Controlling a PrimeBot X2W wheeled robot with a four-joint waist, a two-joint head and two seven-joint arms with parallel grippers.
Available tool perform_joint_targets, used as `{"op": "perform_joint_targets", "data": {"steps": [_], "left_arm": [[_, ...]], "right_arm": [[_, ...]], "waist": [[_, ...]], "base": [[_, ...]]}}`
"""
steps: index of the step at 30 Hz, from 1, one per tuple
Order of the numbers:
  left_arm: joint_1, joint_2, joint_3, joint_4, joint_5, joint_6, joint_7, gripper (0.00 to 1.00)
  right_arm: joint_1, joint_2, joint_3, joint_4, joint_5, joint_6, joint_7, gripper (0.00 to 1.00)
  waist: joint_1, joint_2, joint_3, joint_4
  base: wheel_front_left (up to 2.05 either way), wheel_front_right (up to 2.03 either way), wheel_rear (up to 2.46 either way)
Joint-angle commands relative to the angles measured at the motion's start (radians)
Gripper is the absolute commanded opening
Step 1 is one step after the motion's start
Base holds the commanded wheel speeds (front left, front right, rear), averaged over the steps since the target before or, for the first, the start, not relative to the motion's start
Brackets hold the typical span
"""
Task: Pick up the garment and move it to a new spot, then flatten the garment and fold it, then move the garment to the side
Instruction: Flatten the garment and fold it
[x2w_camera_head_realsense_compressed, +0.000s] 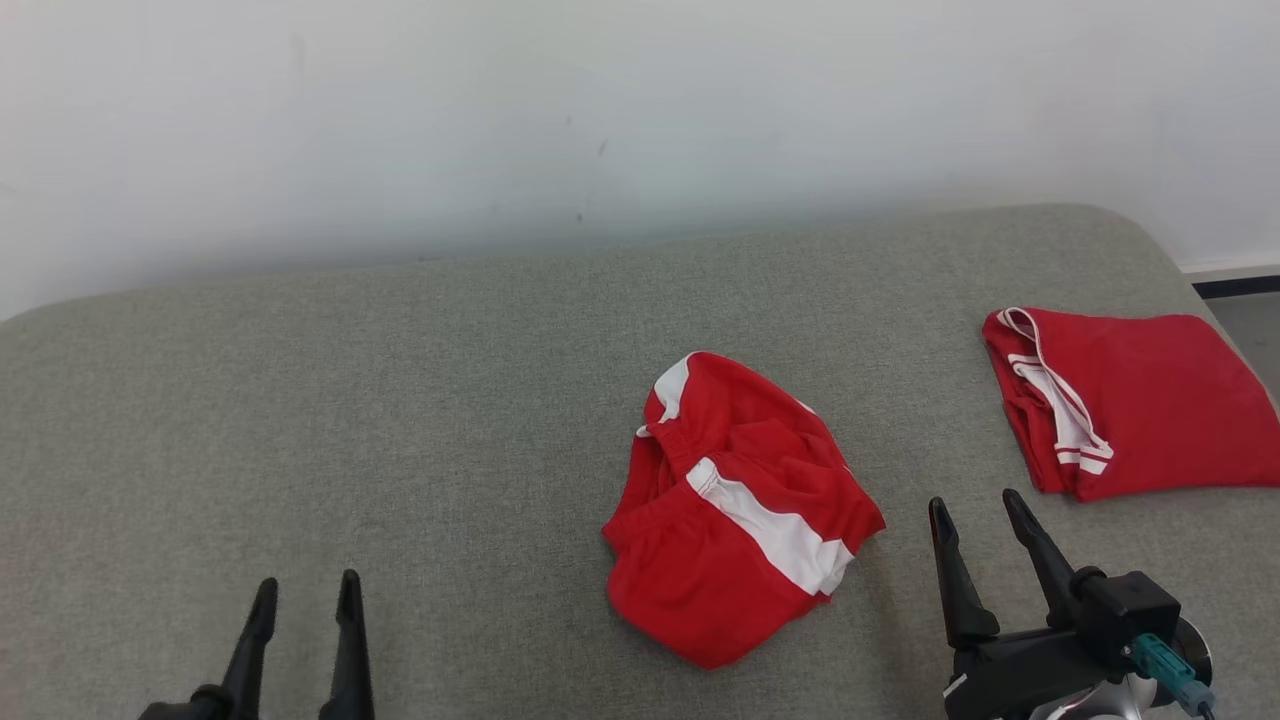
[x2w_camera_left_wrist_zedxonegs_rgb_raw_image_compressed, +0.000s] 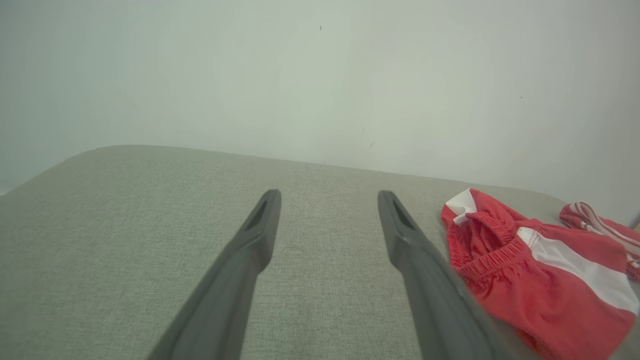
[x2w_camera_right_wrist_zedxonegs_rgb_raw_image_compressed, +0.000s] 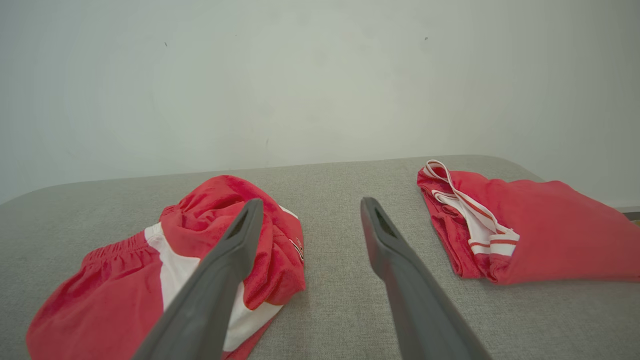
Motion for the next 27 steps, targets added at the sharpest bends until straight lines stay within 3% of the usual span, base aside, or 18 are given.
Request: {"op": "perform_joint_targets", "data": {"steps": [1,12,21,27], "left_arm": [[-0.009,-0.001,-0.01,0.008,0.004,0.001,-0.002,1.0],[-0.224,0.028,-0.156,0.14,0.015,-0.029,0.035,1.0],[-0.459,0.049,-0.389,0.367,-0.076,-0.032,0.211,1.0],[-0.578,0.105,-0.526,0.46,-0.15,-0.033,0.312,1.0]], "right_arm": [[-0.004,0.001,0.003,0.001,0.0,-0.003,-0.004,1.0],[-0.022,0.005,0.032,-0.008,0.005,-0.003,-0.004,1.0],[-0.05,0.005,0.07,-0.002,0.016,-0.003,-0.004,1.0],[-0.068,0.009,0.081,-0.004,0.023,-0.003,-0.004,1.0]], "waist": [[0.0,0.0,0.001,-0.002],[0.0,0.0,0.031,-0.069],[0.0,0.0,0.07,-0.18],[0.0,0.0,0.109,-0.253]], "base": [[0.0,0.0,0.0],[0.0,0.0,0.0],[0.0,0.0,0.0],[0.0,0.0,0.0]]}}
